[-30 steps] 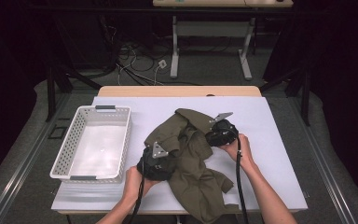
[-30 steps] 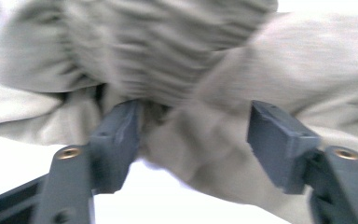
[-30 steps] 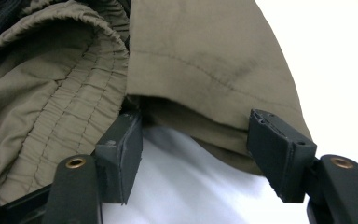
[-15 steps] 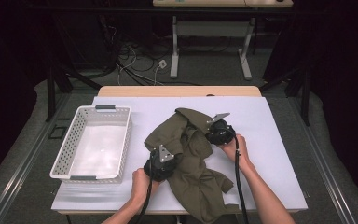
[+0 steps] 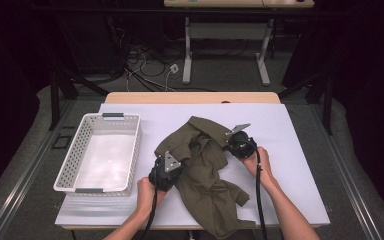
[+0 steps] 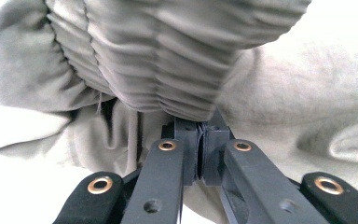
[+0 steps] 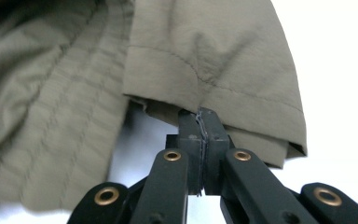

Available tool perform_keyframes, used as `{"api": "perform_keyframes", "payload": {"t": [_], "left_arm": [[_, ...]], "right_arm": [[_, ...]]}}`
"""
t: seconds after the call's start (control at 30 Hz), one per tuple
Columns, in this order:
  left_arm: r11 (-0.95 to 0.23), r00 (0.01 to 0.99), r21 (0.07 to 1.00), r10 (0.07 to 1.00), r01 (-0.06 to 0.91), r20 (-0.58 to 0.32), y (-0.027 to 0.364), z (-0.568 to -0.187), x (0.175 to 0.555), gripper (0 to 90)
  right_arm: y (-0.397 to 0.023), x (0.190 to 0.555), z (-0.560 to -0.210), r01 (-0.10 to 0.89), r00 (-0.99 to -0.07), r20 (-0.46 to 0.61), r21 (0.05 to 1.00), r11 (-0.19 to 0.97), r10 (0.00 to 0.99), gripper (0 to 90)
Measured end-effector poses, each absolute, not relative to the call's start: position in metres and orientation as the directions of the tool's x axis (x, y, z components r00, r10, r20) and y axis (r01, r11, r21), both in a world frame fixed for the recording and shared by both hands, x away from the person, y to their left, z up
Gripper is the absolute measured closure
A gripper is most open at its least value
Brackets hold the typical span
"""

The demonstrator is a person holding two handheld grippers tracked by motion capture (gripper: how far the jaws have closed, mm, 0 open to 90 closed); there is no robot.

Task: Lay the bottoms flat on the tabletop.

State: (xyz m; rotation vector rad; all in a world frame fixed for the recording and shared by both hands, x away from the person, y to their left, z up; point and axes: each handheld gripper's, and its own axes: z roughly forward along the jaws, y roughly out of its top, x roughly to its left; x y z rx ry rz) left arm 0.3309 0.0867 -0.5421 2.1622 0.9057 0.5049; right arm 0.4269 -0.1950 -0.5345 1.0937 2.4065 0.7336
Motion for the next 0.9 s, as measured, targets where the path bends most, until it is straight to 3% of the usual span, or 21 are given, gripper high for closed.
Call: {"api": "perform_keyframes", "payload": {"t": [0.2,0.33,0.4,0.43,0.53,0.6,0.67,0.9], "left_arm": [[-0.493,0.65,0.743,0.753,0.453,0.104,0.095,-0.537,0.334,88.1],[-0.483,0.65,0.738,0.756,0.472,0.079,0.095,-0.539,0.336,87.0],[-0.489,0.655,0.729,0.752,0.479,0.073,0.093,-0.539,0.335,84.0],[-0.494,0.658,0.726,0.749,0.477,0.077,0.093,-0.538,0.334,79.3],[-0.503,0.669,0.722,0.739,0.475,0.074,0.09,-0.535,0.328,62.2],[-0.515,0.675,0.712,0.734,0.478,0.078,0.087,-0.533,0.324,48.5],[-0.514,0.682,0.715,0.728,0.474,0.071,0.085,-0.531,0.32,40.9],[-0.538,0.715,0.704,0.696,0.464,0.061,0.073,-0.527,0.309,23.6]], "right_arm": [[-0.216,0.412,-0.523,0.598,-0.587,-0.116,0.604,0.527,0.801,90.0],[-0.223,0.404,-0.522,0.616,-0.59,-0.101,0.584,0.528,0.801,89.8],[-0.221,0.405,-0.524,0.609,-0.606,-0.087,0.587,0.533,0.79,85.9],[-0.219,0.406,-0.524,0.59,-0.623,-0.104,0.588,0.553,0.776,75.0],[-0.211,0.406,-0.523,0.563,-0.654,-0.111,0.589,0.579,0.749,53.3],[-0.207,0.405,-0.52,0.557,-0.67,-0.105,0.584,0.59,0.735,43.4],[-0.203,0.405,-0.518,0.543,-0.678,-0.107,0.594,0.593,0.727,32.6],[-0.19,0.41,-0.518,0.495,-0.69,-0.166,0.602,0.627,0.705,30.8]]}}
